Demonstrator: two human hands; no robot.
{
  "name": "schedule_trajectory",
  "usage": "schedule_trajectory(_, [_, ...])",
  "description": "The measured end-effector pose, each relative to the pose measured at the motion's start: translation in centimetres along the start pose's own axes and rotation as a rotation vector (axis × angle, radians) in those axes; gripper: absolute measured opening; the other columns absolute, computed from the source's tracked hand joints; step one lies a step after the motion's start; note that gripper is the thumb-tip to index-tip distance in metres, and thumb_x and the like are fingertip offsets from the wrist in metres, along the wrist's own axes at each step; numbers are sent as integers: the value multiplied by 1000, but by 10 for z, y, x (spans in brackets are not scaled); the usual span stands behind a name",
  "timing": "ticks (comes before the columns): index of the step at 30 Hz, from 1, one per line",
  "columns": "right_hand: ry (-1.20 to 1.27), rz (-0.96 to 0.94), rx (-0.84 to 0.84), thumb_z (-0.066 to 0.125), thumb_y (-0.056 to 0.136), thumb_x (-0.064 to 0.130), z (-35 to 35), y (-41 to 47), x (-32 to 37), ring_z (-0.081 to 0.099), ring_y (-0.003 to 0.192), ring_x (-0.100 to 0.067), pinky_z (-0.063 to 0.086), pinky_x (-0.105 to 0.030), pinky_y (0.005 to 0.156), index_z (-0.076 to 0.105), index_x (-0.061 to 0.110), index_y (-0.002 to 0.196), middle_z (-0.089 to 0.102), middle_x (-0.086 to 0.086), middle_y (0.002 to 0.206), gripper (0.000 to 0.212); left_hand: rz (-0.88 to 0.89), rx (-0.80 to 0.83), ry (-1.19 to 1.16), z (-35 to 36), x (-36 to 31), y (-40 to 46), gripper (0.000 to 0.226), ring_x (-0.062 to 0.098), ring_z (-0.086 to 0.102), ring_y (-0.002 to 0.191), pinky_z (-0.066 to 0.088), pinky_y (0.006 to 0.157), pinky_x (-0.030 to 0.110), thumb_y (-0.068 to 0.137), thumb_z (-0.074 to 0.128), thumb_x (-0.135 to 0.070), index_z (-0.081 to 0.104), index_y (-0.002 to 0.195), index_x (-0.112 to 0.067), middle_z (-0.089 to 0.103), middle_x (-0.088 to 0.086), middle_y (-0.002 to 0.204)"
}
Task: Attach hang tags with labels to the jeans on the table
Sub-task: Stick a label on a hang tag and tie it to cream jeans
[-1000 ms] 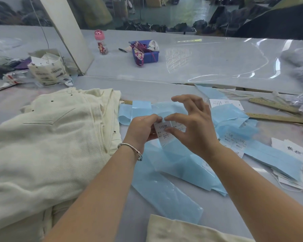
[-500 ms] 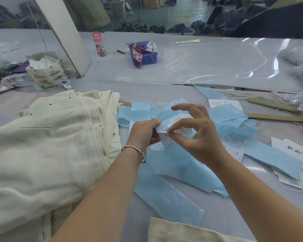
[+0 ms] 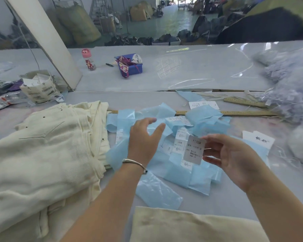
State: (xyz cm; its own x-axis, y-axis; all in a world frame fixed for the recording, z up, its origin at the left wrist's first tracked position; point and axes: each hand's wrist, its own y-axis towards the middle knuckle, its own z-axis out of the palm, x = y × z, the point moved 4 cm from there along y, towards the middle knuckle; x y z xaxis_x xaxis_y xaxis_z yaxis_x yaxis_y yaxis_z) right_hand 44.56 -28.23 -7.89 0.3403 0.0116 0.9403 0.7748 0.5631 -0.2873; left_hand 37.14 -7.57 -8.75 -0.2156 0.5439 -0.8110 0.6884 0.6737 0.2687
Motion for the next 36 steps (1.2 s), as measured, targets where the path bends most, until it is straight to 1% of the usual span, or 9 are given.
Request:
schedule_trajectory(4, [-45, 19, -42, 52, 91, 23, -41, -24, -8, 65, 75, -20, 45, -35, 76, 70, 12, 87, 72, -9, 83, 22, -175, 553, -236, 52, -47, -45, 28, -6, 63, 81, 45, 68, 5, 79, 74, -48, 74, 81, -20, 73, -9, 87])
schedule_trajectory(8, [-37, 19, -19, 50, 92, 23, -89, -47, -11, 66, 76, -17, 45, -35, 78, 70, 13, 86, 73, -8, 87, 23, -219, 600, -327, 96, -77, -77, 12, 5, 65, 82, 49, 71, 8, 77, 80, -14, 70, 71, -12, 71, -1, 94])
schedule_trajectory(11, [-30, 37, -28, 51, 92, 21, -129, -61, -18, 69, 79, -19, 46, -35, 78, 71, 9, 93, 74, -10, 93, 23, -210, 645, -304, 129, -99, -94, 17, 8, 63, 82, 50, 76, 16, 76, 79, -6, 69, 64, -13, 68, -3, 90])
schedule_trajectory(16, [-120, 27, -334, 60, 90, 14, -223, -61, -27, 67, 77, -19, 48, -31, 72, 66, 16, 100, 71, -6, 91, 12, -260, 546, -218, 180, -119, -106, 19, 10, 62, 83, 46, 77, 21, 78, 77, -9, 69, 62, -15, 68, -7, 89])
schedule_trajectory(23, [-636, -39, -469, 63, 83, 7, -295, 17, -39, 59, 88, -20, 41, -28, 71, 65, 13, 94, 63, 2, 88, 13, -508, 424, -580, 238, -118, -110, 10, 10, 63, 81, 51, 73, 25, 91, 64, -13, 64, 86, -22, 68, 4, 95])
schedule_trajectory(26, [-894, -121, -372, 64, 82, 13, -292, 60, -36, 57, 107, -22, 41, -29, 83, 60, 16, 114, 63, 0, 108, 32, -520, 375, -659, 251, -115, -102, 28, 9, 63, 77, 51, 75, 28, 92, 61, -9, 65, 108, -32, 65, -4, 85])
schedule_trajectory(30, [-1374, -179, -165, 74, 69, 60, -261, 111, -36, 42, 125, -25, 37, -40, 99, 36, 19, 139, 48, -3, 136, 89, -424, 362, -618, 254, -113, -87, 56, 10, 65, 71, 52, 66, 23, 91, 62, -8, 49, 122, -53, 67, -5, 78])
schedule_trajectory(32, [-1558, -128, -149, 72, 62, 69, -251, 127, -41, 40, 122, -27, 34, -42, 97, 38, 20, 132, 48, -5, 130, 92, -403, 355, -611, 253, -112, -79, 63, 12, 66, 73, 52, 66, 23, 90, 64, -8, 43, 127, -55, 67, 1, 84])
schedule_trajectory(36, [-1526, -6, -159, 72, 64, 60, -249, 146, -46, 39, 120, -27, 31, -41, 96, 49, 23, 120, 50, -4, 121, 71, -371, 308, -634, 251, -109, -67, 63, 12, 66, 71, 52, 63, 21, 89, 65, -8, 45, 122, -58, 66, 4, 87])
